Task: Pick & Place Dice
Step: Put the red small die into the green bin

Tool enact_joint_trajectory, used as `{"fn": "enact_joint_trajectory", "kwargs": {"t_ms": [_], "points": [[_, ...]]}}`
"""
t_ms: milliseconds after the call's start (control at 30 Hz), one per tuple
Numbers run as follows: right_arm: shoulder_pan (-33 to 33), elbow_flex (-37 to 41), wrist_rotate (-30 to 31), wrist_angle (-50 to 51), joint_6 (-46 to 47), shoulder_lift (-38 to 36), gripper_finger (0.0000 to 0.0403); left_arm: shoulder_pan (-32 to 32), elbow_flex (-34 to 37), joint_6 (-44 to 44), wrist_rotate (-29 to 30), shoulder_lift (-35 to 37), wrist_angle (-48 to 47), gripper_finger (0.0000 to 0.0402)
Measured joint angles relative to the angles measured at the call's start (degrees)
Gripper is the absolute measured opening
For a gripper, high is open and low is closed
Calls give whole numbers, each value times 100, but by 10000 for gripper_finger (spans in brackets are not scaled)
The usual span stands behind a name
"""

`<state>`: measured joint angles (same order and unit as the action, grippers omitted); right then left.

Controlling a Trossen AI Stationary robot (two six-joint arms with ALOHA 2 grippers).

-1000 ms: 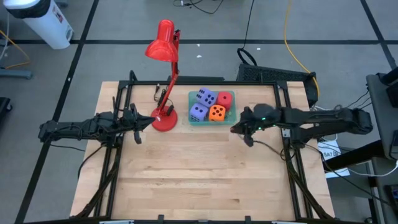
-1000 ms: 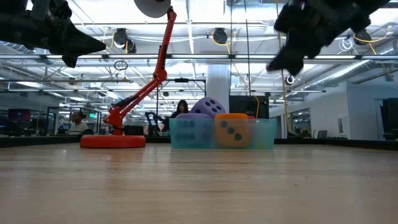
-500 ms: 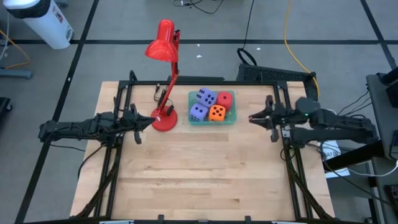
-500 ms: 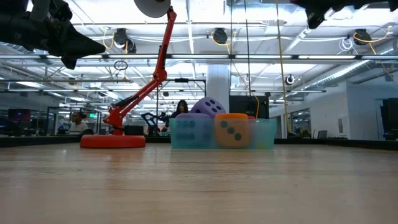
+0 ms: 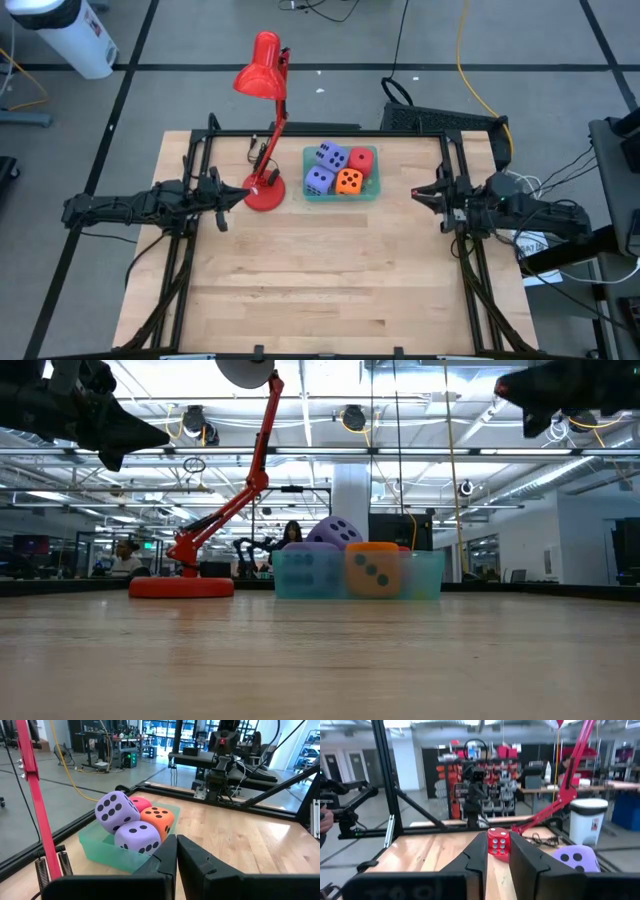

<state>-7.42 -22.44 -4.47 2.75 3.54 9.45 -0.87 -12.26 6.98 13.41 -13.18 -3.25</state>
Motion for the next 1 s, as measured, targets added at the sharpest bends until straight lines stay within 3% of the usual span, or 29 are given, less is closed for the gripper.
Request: {"fn": "enact_joint_trajectory", "kwargs": {"t_ms": [233, 467, 1000], "points": [[0, 1237, -6, -1537, 32, -449, 61, -1, 1, -2, 0, 1, 1, 21], [2, 1754, -21, -1824, 130, -458, 49, 0, 1, -44, 0, 1, 1, 21], [2, 1858, -11, -1874, -118, -239, 55, -1, 1, -83, 17, 1, 36, 21]]}}
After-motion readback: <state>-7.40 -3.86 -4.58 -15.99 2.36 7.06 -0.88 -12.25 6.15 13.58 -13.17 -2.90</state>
